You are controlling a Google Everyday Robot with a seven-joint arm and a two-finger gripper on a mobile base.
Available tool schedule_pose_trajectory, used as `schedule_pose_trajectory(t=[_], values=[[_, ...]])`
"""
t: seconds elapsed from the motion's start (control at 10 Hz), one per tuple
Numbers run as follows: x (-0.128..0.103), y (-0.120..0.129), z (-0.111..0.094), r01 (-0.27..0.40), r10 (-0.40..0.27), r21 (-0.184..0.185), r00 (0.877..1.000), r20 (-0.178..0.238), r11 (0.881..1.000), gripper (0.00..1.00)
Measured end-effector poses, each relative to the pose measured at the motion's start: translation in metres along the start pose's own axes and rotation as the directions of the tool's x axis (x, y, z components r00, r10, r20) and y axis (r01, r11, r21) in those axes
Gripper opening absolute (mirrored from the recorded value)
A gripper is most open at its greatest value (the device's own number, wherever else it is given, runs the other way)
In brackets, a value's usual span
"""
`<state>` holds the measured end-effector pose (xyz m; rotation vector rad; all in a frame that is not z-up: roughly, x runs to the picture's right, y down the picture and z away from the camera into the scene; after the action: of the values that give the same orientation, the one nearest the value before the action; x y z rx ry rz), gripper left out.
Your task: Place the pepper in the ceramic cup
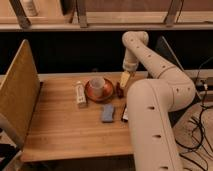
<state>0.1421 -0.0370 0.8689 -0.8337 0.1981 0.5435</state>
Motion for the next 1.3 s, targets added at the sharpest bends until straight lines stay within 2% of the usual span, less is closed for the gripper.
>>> schedule_pose_trajectory(t=[0.2,0.4,0.6,0.8,0.9,1.0,1.3], values=[[0.001,0.003,0.003,0.0,0.0,0.016,1.0,-0.018,1.0,0.8],[0.0,0.003,0.003,0.0,0.0,0.018,1.0,-0.013,1.0,0.8],[-0.03,0.006,0.014,0.012,-0.012,-0.001,0.997,0.08,1.0,0.8],[-0.059,0.012,0.024,0.037,-0.032,-0.028,0.984,0.174,0.999,0.8],[-0.062,0.01,0.029,0.046,-0.039,-0.029,0.98,0.196,0.999,0.8],[-0.061,0.005,0.034,0.046,-0.04,-0.022,0.978,0.205,0.999,0.8],[-0.027,-0.032,0.043,-0.017,0.012,0.027,0.984,0.177,0.999,0.8]])
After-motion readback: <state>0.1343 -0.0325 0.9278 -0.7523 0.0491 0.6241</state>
